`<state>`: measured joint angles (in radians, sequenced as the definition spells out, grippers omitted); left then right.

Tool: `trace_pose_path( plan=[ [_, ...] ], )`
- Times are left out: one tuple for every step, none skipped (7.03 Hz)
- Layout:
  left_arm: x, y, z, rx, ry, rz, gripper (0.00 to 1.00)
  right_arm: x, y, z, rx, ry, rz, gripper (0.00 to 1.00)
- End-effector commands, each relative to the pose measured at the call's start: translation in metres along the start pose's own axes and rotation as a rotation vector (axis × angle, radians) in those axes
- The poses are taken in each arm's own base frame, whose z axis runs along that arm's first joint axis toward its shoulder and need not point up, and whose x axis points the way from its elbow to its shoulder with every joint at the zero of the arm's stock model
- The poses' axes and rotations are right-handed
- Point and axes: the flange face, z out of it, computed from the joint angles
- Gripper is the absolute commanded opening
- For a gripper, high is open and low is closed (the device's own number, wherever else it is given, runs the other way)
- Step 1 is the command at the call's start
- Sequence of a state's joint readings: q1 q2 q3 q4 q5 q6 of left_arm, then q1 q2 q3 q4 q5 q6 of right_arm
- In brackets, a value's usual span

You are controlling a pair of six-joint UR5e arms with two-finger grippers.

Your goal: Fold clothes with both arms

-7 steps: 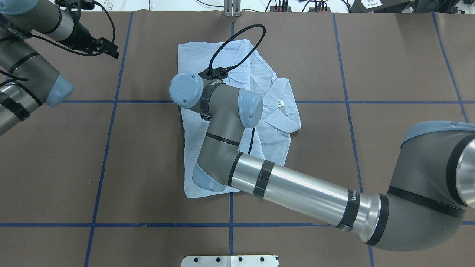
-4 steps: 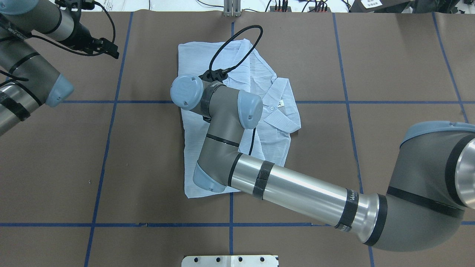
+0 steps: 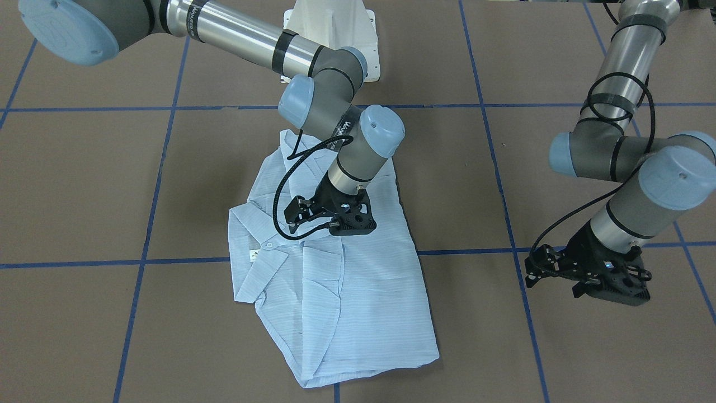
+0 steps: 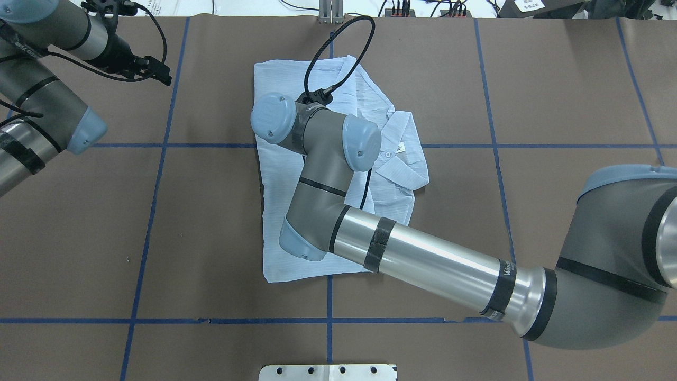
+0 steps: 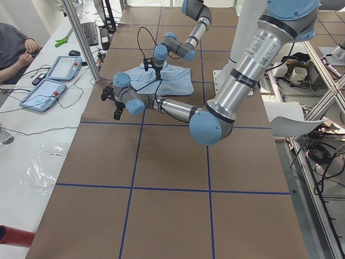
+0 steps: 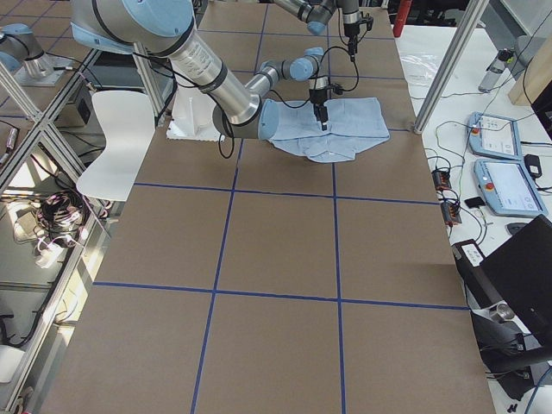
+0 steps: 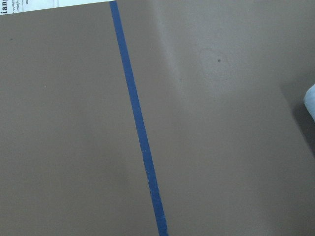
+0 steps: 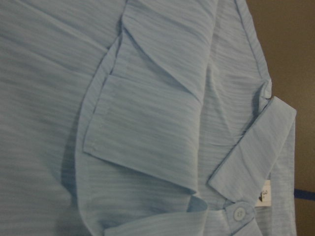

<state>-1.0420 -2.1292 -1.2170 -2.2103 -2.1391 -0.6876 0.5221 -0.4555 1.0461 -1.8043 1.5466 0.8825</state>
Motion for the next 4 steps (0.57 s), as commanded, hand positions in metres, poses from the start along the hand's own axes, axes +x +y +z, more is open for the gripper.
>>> trace_pose_path(
  plan=[
    [0.002, 0.002, 0.002, -0.003, 0.002, 0.002, 1.0, 0.036, -0.01, 0.006, -0.032, 0.054, -0.037, 1.0],
    [0.004, 0.002, 0.001, -0.001, 0.003, 0.004, 1.0, 0.068, -0.005, 0.032, -0.038, 0.068, -0.05, 1.0],
    [0.004, 0.002, 0.001, -0.001, 0.003, 0.004, 1.0, 0.117, 0.01, 0.056, -0.045, 0.083, -0.093, 1.0],
    [0.005, 0.001, -0.001, 0.002, 0.006, 0.006, 1.0, 0.165, 0.028, 0.069, -0.051, 0.099, -0.139, 1.0]
  ],
)
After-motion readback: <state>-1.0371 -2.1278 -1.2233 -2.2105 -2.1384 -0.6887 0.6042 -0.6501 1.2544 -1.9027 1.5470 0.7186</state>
